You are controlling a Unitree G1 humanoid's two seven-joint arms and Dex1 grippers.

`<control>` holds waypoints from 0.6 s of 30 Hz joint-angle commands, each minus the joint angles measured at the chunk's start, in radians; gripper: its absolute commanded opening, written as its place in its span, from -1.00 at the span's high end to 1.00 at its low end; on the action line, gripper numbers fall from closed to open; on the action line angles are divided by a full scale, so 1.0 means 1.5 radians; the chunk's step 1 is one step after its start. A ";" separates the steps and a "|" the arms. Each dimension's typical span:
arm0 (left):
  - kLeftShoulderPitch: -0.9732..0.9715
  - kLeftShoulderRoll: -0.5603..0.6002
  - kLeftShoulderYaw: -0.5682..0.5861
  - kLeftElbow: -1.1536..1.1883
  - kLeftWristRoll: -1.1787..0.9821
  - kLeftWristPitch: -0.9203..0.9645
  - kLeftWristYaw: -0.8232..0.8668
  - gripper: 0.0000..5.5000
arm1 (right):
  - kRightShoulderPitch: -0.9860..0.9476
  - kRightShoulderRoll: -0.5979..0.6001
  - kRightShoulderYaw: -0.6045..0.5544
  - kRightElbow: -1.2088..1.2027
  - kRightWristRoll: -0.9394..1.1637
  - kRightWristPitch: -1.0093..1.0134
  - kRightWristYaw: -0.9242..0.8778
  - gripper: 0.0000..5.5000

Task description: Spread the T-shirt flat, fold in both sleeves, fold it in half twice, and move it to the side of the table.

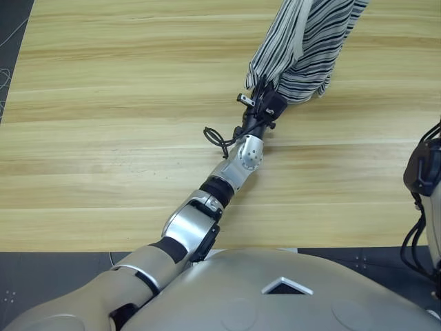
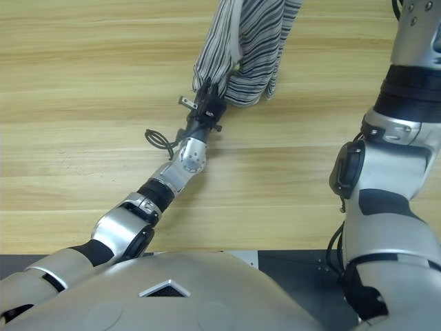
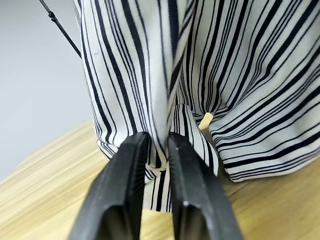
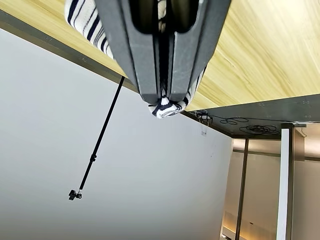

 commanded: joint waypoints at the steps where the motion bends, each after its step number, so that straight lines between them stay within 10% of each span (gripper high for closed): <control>1: 0.005 0.002 0.002 -0.010 0.007 0.007 0.006 0.95 | -0.001 -0.005 0.002 -0.005 0.004 0.003 0.004 0.96; 13: 0.004 0.007 0.001 -0.019 0.012 0.006 -0.001 0.95 | 0.004 -0.006 0.001 -0.004 0.004 0.002 0.007 0.96; 18: 0.110 0.133 -0.042 -0.214 -0.070 -0.140 -0.263 0.95 | 0.112 -0.062 0.045 -0.018 -0.014 -0.032 0.118 0.96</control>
